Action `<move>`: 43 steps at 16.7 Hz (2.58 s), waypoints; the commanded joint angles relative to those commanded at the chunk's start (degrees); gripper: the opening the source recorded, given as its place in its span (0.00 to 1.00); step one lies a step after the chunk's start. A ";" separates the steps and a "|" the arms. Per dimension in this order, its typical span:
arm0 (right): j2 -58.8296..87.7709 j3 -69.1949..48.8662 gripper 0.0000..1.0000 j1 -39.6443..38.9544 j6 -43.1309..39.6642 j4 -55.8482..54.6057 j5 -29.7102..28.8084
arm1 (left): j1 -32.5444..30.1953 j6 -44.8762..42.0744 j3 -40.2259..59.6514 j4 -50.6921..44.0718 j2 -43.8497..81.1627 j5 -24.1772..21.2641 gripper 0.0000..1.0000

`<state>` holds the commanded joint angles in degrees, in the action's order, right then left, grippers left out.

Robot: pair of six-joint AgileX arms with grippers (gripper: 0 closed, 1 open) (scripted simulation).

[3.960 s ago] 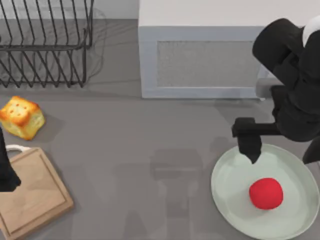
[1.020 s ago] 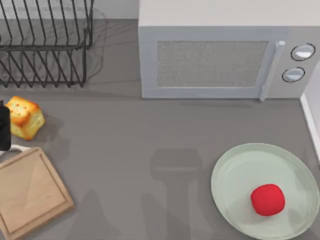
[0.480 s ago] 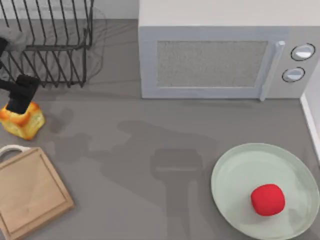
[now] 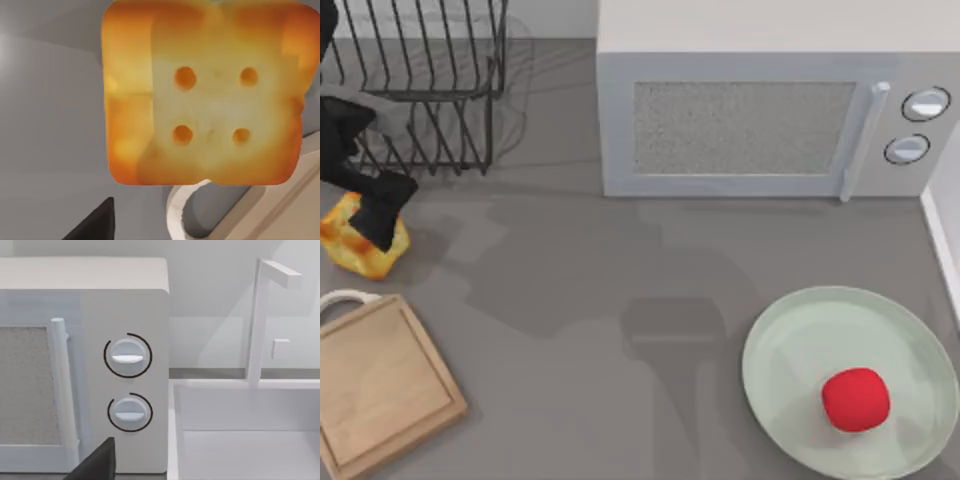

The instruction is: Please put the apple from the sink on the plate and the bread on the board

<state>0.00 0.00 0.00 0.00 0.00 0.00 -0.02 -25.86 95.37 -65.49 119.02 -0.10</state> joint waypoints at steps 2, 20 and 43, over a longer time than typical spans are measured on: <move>0.00 0.00 1.00 0.00 0.00 0.00 0.00 | 0.05 -0.29 1.33 -0.76 1.46 -0.02 1.00; 0.00 0.00 1.00 0.00 0.00 0.00 0.00 | 0.04 -0.32 -6.52 10.10 4.48 -0.03 1.00; 0.00 0.00 1.00 0.00 0.00 0.00 0.00 | 0.13 -0.43 -7.94 13.12 6.08 -0.06 0.00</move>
<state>0.00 0.00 0.00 0.00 0.00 0.00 0.11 -26.29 87.44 -52.37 125.10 -0.16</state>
